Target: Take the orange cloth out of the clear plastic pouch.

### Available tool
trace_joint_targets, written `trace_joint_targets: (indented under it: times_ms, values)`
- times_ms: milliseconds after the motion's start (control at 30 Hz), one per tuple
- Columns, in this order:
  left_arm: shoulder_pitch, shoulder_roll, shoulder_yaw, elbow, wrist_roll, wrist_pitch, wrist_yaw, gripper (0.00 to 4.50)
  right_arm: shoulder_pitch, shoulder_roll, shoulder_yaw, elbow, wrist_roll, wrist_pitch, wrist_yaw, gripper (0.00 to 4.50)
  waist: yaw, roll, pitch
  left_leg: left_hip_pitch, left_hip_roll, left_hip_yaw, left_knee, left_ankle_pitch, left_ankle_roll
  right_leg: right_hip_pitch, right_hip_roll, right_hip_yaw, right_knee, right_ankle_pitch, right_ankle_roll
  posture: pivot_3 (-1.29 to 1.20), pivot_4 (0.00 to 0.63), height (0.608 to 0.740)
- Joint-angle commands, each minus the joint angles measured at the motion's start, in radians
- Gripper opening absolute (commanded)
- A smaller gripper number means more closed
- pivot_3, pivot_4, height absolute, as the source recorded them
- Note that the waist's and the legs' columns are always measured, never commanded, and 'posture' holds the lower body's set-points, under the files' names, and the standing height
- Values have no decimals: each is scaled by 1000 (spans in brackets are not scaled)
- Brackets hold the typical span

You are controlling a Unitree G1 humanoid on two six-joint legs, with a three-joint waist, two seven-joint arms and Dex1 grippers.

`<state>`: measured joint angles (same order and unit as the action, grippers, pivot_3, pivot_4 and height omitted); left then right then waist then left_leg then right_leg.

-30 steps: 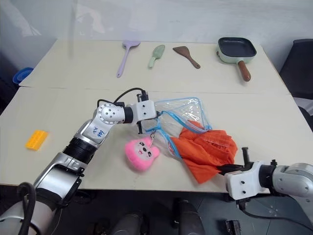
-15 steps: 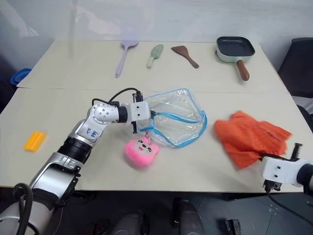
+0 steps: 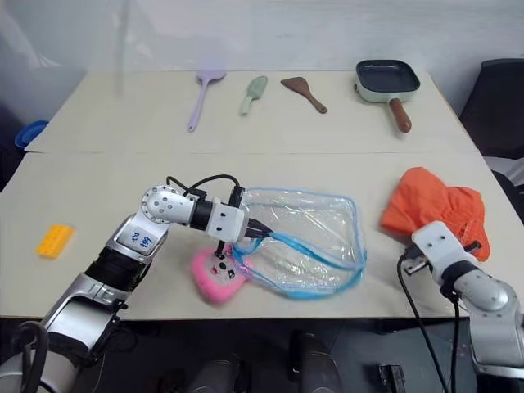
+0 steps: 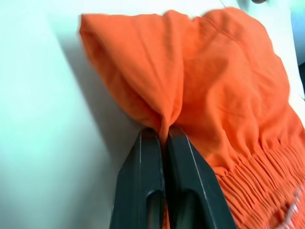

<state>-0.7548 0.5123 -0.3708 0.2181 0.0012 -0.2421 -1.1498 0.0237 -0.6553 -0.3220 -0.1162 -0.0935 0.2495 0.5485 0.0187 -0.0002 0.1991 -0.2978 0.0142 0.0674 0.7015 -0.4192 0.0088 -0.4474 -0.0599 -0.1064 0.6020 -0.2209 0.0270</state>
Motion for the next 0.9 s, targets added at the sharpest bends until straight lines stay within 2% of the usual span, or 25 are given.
trace_joint_targets:
  times_ms: [33,133,267,367,400,433,567,633,767,900]
  values:
    - [-11,1,32,1,0,40,21,463,-7,-32,-13,-14,36,25,22,1025,7,0,0,0,0,0,0,0,0,0,0,0,1,0,0,0,150,740]
    - [-26,-13,52,27,16,89,74,1181,23,-60,-37,-77,74,73,67,1945,7,0,0,-1,-1,0,0,0,2,0,-1,0,1,1,1,0,150,740]
    - [-46,-30,80,64,41,112,156,2441,98,-86,-120,-215,162,179,122,3331,8,0,0,-2,-1,-1,0,0,3,0,-1,-1,0,1,1,0,150,740]
    - [-49,-41,143,47,-26,188,177,3371,129,-85,-260,-341,313,364,166,4335,6,0,0,-2,-1,-1,0,0,3,0,-1,-1,0,1,1,0,150,740]
    - [-48,-43,170,28,-65,226,168,3686,136,-94,-304,-370,355,418,181,4500,5,0,0,-2,-1,-1,0,0,3,0,-1,0,1,1,2,0,150,740]
    - [-47,-38,209,-6,-136,298,143,3985,144,-108,-366,-396,411,481,206,4500,4,0,0,-1,-1,-1,0,0,3,0,-1,0,1,1,2,0,150,740]
    - [-47,25,357,-94,-372,575,63,3985,175,-176,-596,-408,569,681,285,4500,4,0,0,-2,0,-2,-1,0,3,0,0,-1,1,1,1,0,150,740]
    - [-39,100,403,-117,-470,739,2,3985,218,-204,-678,-379,584,712,313,4500,4,0,0,-1,0,-2,-1,0,3,0,0,-1,0,1,1,0,150,740]
    - [24,253,448,-163,-570,837,-158,3985,311,-245,-756,-317,557,713,340,4500,4,0,0,-1,0,-2,-2,0,2,0,0,0,-1,1,1,0,150,740]
    - [100,393,438,-142,-501,747,-261,3985,402,-258,-811,-266,571,704,406,4500,5,0,0,-1,-1,-1,-2,-1,2,0,0,0,-5,0,2,0,150,740]
